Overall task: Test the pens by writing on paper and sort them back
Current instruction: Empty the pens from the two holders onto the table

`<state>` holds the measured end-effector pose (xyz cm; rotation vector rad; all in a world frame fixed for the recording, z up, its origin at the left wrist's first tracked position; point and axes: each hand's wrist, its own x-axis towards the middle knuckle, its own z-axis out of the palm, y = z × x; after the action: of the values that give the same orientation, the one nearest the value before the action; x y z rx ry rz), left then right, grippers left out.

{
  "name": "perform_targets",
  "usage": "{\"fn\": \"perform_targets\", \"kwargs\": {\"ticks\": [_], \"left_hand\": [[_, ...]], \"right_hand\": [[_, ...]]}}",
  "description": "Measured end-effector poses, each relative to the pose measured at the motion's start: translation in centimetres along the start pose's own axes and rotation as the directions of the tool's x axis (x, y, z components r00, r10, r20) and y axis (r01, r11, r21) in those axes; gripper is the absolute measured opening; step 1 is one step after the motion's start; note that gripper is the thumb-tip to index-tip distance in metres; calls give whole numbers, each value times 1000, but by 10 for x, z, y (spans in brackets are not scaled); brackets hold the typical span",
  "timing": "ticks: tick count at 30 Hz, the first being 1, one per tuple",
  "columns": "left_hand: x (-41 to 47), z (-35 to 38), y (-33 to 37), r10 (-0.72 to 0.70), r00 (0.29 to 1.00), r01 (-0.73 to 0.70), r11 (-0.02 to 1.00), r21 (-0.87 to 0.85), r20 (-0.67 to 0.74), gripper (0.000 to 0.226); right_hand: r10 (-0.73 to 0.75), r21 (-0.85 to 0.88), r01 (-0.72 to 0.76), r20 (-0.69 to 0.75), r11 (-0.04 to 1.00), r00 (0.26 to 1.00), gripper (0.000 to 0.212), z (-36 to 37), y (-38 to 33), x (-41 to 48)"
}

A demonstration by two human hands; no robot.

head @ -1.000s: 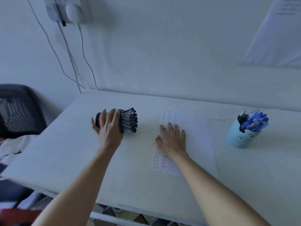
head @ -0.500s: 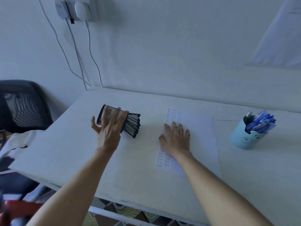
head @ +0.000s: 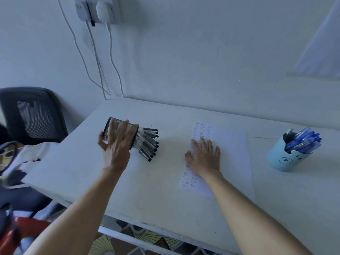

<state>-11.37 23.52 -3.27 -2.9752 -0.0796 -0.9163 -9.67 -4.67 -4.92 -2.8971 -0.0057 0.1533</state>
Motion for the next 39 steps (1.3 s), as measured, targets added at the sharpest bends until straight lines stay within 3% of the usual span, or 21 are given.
{"fn": "perform_targets", "kwargs": {"ticks": [7, 11, 18, 25, 29, 39], "left_hand": [[3, 0, 2, 124, 990, -121, 991, 56, -63, 89], [0, 1, -1, 64, 994, -58, 996, 64, -94, 93], [1, 3, -8, -42, 999, 43, 998, 36, -17, 109], [0, 5, -22, -177, 984, 177, 984, -1, 19, 103], [-2, 8, -31, -171, 984, 172, 985, -16, 45, 90], [2, 0, -23, -189, 976, 193, 981, 31, -104, 101]], "right_hand": [[0, -6, 0, 11, 1000, 1000, 62, -1, 0, 0], [-4, -5, 4, 1, 1000, 1000, 61, -1, 0, -1], [-3, -10, 3, 6, 1000, 1000, 61, -1, 0, 0], [-1, -15, 1, 12, 1000, 1000, 61, 0, 1, 1], [3, -21, -2, 4, 1000, 1000, 60, 1, 0, 2], [0, -18, 0, -14, 1000, 1000, 60, 1, 0, 0]]}}
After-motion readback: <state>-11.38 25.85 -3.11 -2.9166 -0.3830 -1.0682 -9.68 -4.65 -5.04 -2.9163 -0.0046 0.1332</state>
